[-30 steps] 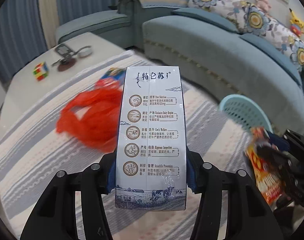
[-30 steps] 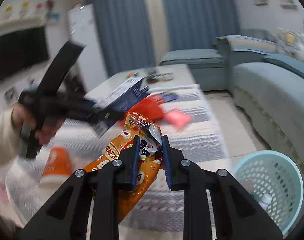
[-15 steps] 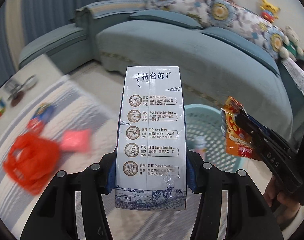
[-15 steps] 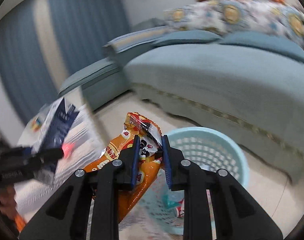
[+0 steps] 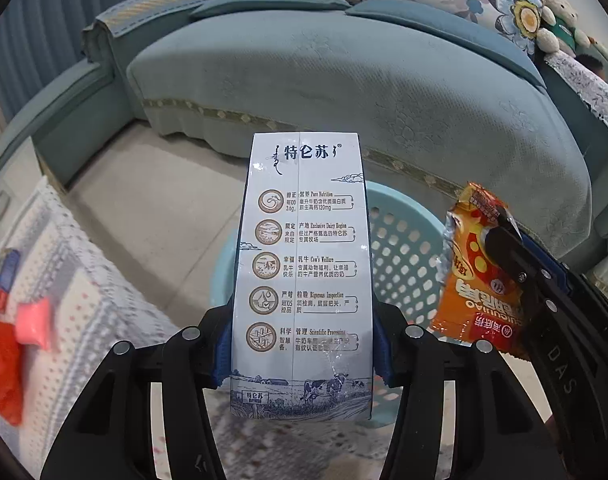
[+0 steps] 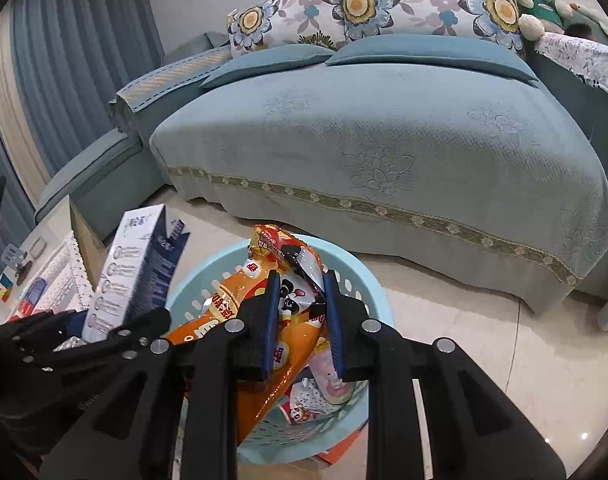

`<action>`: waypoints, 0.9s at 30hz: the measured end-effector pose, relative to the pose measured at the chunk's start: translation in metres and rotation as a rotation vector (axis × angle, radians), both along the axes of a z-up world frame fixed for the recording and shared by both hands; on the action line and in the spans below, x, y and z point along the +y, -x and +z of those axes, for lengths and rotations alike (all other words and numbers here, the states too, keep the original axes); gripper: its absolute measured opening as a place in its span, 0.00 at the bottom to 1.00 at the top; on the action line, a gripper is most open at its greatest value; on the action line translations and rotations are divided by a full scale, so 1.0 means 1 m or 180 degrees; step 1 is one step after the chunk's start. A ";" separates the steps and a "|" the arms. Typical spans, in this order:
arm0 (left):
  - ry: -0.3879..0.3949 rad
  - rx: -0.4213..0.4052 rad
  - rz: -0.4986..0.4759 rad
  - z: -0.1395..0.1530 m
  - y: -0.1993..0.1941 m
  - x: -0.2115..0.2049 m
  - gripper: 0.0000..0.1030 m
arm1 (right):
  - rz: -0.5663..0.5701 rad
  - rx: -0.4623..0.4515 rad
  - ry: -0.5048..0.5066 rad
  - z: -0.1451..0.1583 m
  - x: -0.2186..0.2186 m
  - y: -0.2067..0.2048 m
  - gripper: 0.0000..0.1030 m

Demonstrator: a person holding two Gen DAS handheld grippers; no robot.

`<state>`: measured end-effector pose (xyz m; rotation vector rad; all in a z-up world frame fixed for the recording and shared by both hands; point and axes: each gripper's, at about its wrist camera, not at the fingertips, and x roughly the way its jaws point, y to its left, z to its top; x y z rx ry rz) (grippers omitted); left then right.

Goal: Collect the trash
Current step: 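Carry the milk carton and snack bag over the basket with both tools, then open both tools to drop the carton and snack bag into the basket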

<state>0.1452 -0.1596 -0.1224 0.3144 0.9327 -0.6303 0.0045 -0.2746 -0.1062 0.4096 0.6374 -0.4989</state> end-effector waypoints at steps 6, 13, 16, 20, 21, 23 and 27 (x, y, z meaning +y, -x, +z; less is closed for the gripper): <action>-0.0046 0.0029 -0.0016 -0.012 0.004 -0.001 0.49 | 0.0016 0.0022 0.0121 0.004 0.001 -0.001 0.18; -0.0127 -0.0014 -0.0029 -0.012 0.001 0.002 0.49 | 0.0050 0.0029 0.0105 0.002 0.005 -0.002 0.19; -0.0142 -0.0028 -0.0043 -0.010 0.004 0.000 0.49 | 0.0077 0.0015 0.0129 0.004 0.007 -0.002 0.19; -0.0176 -0.0041 -0.0061 -0.008 0.008 -0.001 0.49 | 0.0100 0.0003 0.0149 0.006 0.007 -0.003 0.19; -0.0182 -0.0034 -0.0066 -0.008 0.009 -0.001 0.49 | 0.0100 0.0006 0.0157 0.006 0.008 -0.003 0.19; -0.0190 -0.0026 -0.0075 -0.008 0.010 -0.001 0.49 | 0.0093 -0.0002 0.0157 0.005 0.007 -0.002 0.19; -0.0193 -0.0095 -0.0061 -0.007 0.009 -0.003 0.51 | 0.0105 -0.0120 0.0126 0.007 0.007 0.001 0.34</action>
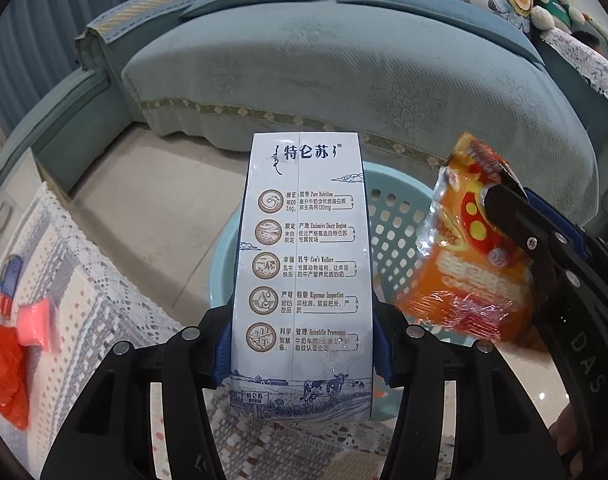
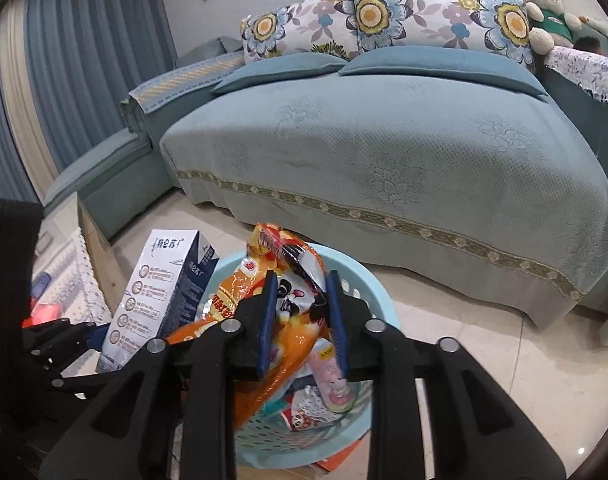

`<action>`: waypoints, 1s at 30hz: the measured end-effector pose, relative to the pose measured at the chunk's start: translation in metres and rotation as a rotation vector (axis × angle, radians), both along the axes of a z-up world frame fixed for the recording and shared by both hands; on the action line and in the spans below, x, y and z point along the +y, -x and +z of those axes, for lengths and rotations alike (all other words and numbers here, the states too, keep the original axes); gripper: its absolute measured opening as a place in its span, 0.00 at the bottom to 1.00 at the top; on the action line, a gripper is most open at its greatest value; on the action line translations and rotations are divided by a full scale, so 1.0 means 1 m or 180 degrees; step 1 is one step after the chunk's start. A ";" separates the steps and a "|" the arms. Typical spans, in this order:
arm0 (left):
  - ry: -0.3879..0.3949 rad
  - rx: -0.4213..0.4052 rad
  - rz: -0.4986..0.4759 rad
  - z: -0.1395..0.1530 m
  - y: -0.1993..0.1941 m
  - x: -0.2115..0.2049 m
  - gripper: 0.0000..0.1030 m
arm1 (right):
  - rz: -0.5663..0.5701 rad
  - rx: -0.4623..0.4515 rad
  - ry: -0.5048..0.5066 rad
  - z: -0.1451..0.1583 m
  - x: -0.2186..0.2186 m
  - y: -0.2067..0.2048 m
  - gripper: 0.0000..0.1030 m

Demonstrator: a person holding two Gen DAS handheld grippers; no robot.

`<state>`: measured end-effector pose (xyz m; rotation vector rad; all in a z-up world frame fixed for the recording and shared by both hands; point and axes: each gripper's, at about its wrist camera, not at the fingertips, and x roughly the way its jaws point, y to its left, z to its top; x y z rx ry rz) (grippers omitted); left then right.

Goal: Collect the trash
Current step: 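Open both tools to drop the carton and snack bag into the basket, then grasp the red plastic bag with the left tool while the right tool grasps the orange paper cup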

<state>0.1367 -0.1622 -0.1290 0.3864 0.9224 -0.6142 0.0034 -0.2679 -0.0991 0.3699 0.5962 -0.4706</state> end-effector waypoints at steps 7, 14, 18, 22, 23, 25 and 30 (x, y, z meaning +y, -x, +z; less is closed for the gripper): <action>0.0104 -0.0064 0.0135 0.017 -0.005 0.018 0.75 | -0.0017 -0.0125 0.0164 0.011 0.005 0.004 0.57; 0.0291 -0.0033 0.0069 0.046 -0.008 0.055 0.81 | 0.0170 -0.0254 0.0126 0.019 0.012 0.006 0.69; 0.0379 -0.0144 0.0069 0.076 -0.005 0.101 0.83 | 0.0419 -0.0280 0.0053 0.021 0.022 0.001 0.74; 0.0392 -0.0206 0.0300 0.101 -0.003 0.162 0.84 | 0.0779 -0.0249 0.0180 0.025 0.045 -0.007 0.76; 0.0384 -0.0219 0.0372 0.106 -0.002 0.181 0.84 | 0.0871 -0.0260 0.0186 0.027 0.051 -0.008 0.78; 0.0352 -0.0232 0.0453 0.114 0.002 0.211 0.84 | 0.1217 -0.0309 0.0160 0.031 0.067 -0.011 0.80; -0.0069 -0.0431 0.0746 0.113 0.008 0.280 0.84 | 0.2525 -0.0287 0.0139 0.039 0.133 -0.018 0.84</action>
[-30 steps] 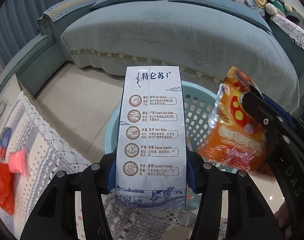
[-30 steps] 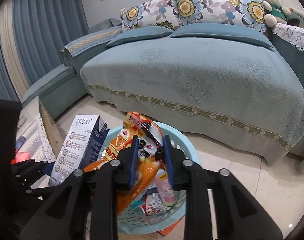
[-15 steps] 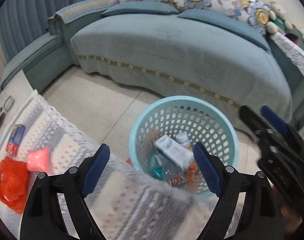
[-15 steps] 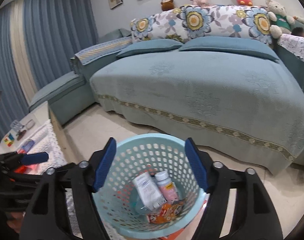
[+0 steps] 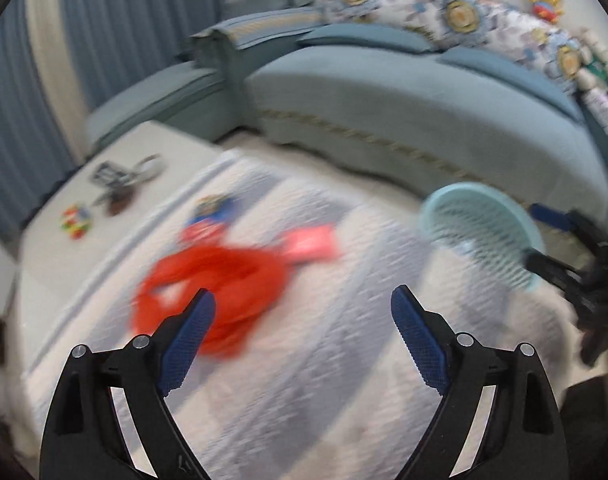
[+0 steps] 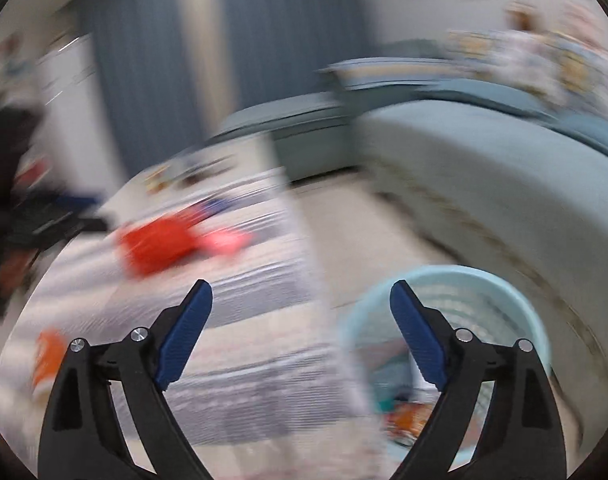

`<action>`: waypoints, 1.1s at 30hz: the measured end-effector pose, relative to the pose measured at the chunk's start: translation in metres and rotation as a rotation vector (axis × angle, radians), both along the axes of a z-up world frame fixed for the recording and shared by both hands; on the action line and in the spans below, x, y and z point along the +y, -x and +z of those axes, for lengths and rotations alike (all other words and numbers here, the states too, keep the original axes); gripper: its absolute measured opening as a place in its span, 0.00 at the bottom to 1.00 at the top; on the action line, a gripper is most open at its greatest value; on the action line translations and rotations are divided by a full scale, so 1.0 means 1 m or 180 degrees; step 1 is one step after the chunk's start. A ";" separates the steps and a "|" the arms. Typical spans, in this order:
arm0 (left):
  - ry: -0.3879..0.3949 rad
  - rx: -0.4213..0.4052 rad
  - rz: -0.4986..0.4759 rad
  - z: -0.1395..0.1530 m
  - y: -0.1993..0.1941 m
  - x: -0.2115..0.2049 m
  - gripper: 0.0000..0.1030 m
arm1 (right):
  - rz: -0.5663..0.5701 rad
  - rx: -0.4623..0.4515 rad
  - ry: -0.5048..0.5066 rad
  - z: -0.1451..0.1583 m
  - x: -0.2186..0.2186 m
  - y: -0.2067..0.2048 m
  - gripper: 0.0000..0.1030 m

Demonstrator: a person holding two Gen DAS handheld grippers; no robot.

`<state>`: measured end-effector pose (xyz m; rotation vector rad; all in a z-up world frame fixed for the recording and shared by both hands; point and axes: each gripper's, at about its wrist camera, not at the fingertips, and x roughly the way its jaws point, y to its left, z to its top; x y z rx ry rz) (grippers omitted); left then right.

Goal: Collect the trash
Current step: 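Grasp the red plastic bag with the left tool while the right tool grasps the orange paper cup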

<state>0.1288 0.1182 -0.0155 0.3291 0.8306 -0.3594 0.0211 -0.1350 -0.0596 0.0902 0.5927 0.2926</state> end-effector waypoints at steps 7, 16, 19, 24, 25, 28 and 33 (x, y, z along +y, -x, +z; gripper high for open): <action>-0.0142 0.0191 0.0133 -0.038 -0.038 0.035 0.83 | 0.1962 0.0165 0.0367 0.000 0.127 0.018 0.84; -0.0618 0.0417 0.0318 -0.101 -0.094 0.019 0.59 | 0.2775 0.0211 0.1288 -0.047 0.209 0.054 0.84; -0.0573 0.0344 0.0398 -0.104 -0.100 0.024 0.46 | 0.2921 0.0151 0.1323 -0.053 0.229 0.051 0.84; -0.0452 0.0388 0.0713 -0.105 -0.114 0.031 0.21 | 0.2901 -0.0278 0.1565 -0.063 0.271 0.058 0.61; -0.0426 0.0410 0.0757 -0.104 -0.115 0.032 0.18 | 0.2837 -0.0351 0.1632 -0.066 0.278 0.060 0.49; -0.0439 0.0397 0.0799 -0.104 -0.115 0.031 0.14 | 0.2790 -0.0361 0.1731 -0.071 0.293 0.060 0.07; -0.0242 0.0416 0.0873 -0.098 -0.107 0.039 0.12 | 0.2730 -0.0348 0.1369 -0.059 0.278 0.053 0.02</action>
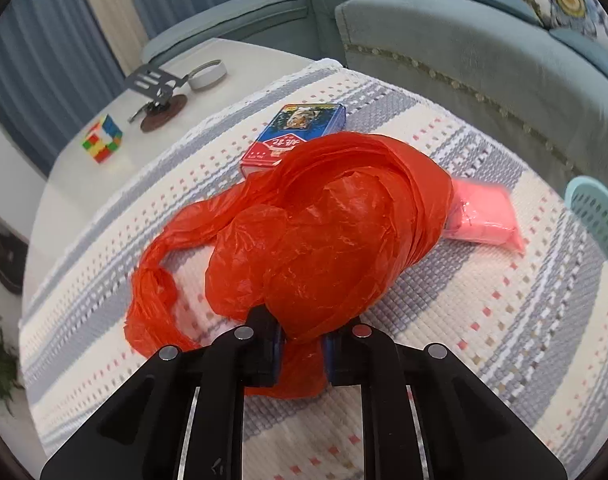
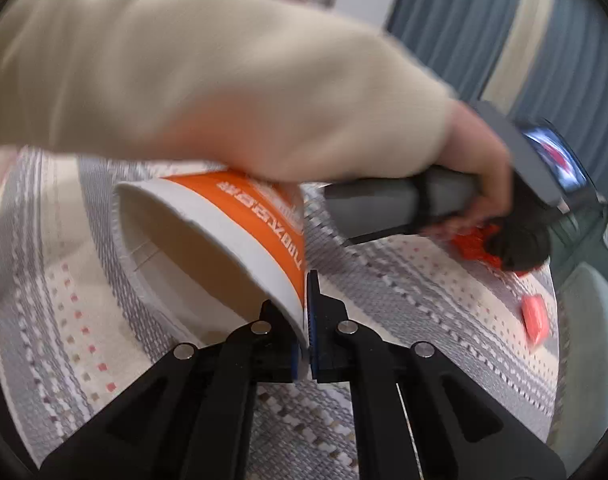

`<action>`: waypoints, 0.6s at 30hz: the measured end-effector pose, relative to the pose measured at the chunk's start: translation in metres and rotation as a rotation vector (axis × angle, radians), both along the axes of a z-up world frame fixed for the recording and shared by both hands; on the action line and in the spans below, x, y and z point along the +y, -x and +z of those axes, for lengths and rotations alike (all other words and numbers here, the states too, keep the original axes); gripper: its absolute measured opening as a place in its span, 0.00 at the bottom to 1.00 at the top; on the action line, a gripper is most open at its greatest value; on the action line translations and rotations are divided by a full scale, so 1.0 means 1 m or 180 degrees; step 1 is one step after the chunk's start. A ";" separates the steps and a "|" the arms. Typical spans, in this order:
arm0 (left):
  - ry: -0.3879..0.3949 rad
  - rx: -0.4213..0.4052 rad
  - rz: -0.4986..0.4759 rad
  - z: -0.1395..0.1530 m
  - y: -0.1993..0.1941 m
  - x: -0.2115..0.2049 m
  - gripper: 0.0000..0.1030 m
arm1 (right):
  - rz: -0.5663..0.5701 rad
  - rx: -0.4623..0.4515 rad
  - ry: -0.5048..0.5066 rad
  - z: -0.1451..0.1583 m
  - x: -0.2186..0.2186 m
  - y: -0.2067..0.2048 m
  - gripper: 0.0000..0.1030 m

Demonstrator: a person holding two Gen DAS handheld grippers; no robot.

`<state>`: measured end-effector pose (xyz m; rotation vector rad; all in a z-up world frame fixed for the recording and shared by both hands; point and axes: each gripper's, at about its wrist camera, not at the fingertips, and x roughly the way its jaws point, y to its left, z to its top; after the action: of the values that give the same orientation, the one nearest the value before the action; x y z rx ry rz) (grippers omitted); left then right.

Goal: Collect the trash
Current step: 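Grasp the red plastic bag with the left tool while the right tool grasps the orange paper cup, then carry the red bag and orange cup over the basket with both tools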

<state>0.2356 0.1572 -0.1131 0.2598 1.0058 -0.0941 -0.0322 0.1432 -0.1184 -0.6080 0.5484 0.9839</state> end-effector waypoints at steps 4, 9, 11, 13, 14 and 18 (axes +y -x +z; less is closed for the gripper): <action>0.0060 -0.0046 0.0164 0.016 0.006 0.013 0.12 | -0.0205 -0.0066 -0.0077 0.008 -0.015 -0.011 0.02; 0.0263 -0.0216 0.0336 0.056 0.010 0.031 0.12 | -0.0463 -0.0212 -0.0089 0.012 -0.029 -0.017 0.01; 0.0249 -0.0344 0.0336 0.080 0.015 0.032 0.12 | -0.0743 -0.0239 -0.0285 0.025 -0.045 -0.027 0.01; 0.0252 -0.0443 0.0334 0.100 0.018 0.033 0.12 | -0.1113 -0.0289 -0.0476 0.039 -0.064 -0.039 0.01; 0.0250 -0.0482 0.0332 0.108 0.019 0.032 0.12 | -0.1285 -0.0280 -0.0577 0.043 -0.077 -0.045 0.01; 0.0273 -0.0705 0.0252 0.147 0.027 0.017 0.12 | -0.1914 -0.0100 -0.1213 0.064 -0.136 -0.071 0.01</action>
<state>0.2086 0.1742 0.0337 0.1479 0.7889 -0.0353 0.0388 0.0075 -0.0545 -0.0979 0.4595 0.4843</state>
